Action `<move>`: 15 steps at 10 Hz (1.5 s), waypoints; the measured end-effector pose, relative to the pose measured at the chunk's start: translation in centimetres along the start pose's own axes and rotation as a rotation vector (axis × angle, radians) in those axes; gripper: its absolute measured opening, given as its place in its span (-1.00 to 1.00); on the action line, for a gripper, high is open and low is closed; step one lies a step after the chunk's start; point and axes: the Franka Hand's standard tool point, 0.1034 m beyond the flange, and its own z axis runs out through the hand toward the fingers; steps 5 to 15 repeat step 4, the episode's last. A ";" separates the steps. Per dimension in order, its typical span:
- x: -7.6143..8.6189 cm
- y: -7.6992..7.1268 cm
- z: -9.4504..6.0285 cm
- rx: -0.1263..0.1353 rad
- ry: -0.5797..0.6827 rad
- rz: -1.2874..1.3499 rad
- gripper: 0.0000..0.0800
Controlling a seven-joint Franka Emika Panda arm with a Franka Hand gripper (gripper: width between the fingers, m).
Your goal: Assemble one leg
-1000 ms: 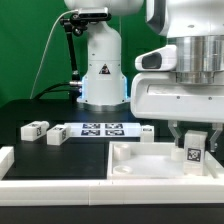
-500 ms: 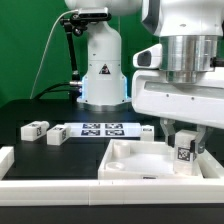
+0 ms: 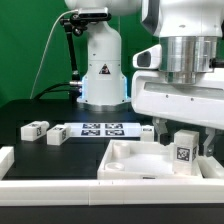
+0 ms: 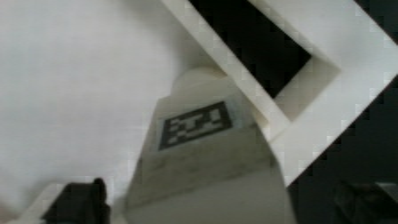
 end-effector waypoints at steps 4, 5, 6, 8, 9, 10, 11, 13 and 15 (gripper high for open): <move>0.0 0.0 0.0 -0.001 0.000 0.000 0.62; 0.0 0.0 0.0 -0.001 0.000 0.000 0.62; 0.0 0.0 0.0 -0.001 0.000 0.000 0.62; 0.0 0.0 0.0 -0.001 0.000 0.000 0.62; 0.0 0.0 0.0 -0.001 0.000 0.000 0.62; 0.0 0.0 0.0 -0.001 0.000 0.000 0.62; 0.0 0.0 0.0 -0.001 0.000 0.000 0.62; 0.0 0.0 0.0 -0.001 0.000 0.000 0.62; 0.0 0.0 0.0 -0.001 0.000 0.000 0.62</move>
Offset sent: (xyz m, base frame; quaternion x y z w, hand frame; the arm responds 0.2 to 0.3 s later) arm 0.0000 0.0000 0.0000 0.0000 0.0000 0.0000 1.0000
